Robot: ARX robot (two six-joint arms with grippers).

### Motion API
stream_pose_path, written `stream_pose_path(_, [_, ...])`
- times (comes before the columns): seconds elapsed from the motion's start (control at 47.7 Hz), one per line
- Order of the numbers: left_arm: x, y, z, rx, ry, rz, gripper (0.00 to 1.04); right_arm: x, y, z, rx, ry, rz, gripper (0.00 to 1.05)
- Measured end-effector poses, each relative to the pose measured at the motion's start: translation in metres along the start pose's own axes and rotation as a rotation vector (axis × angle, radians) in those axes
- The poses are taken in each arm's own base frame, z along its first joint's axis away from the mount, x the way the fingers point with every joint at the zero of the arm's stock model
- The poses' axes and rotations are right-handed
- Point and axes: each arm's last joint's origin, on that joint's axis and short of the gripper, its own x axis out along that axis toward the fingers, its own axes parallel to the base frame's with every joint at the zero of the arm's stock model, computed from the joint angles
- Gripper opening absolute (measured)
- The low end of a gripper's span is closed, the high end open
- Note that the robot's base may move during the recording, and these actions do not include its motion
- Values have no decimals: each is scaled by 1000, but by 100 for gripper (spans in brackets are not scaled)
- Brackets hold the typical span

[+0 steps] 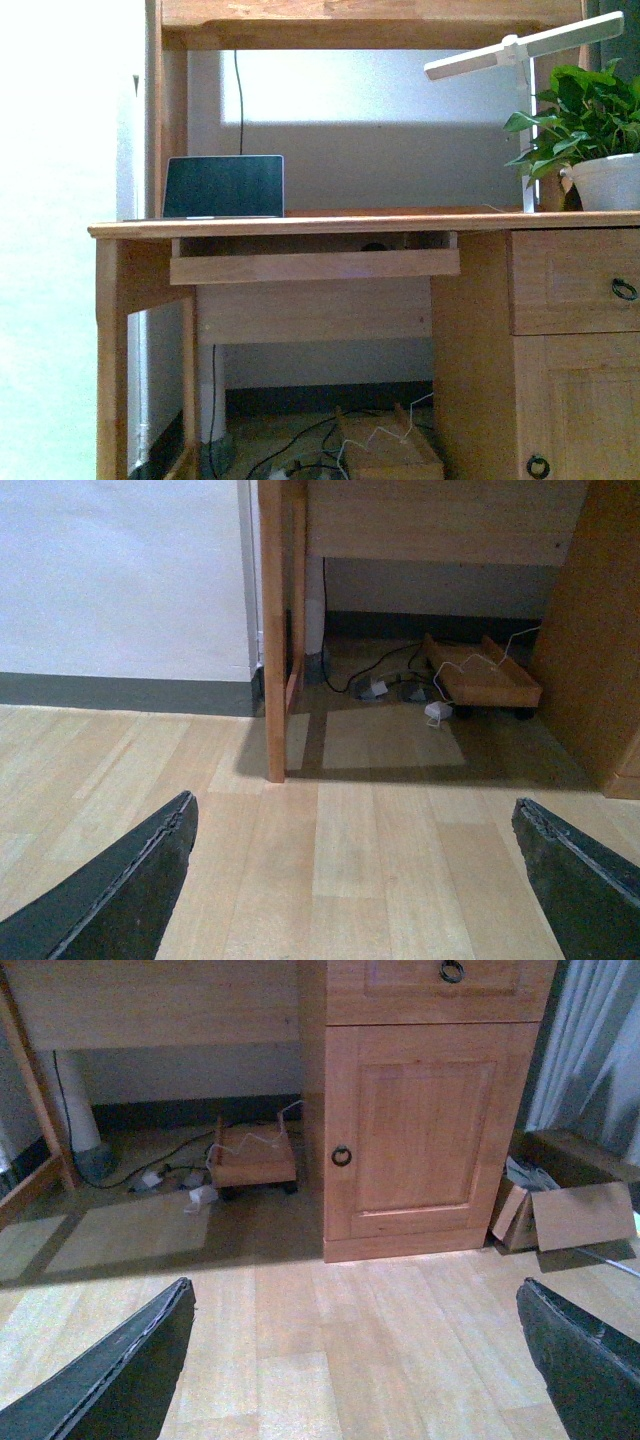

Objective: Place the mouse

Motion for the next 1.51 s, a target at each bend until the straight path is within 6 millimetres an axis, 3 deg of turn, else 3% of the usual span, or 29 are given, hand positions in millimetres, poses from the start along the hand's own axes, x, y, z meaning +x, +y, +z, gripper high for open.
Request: stream_pose_path(1.51, [0,0,0,0,0,0,97,0,0,0,0,0,0,97])
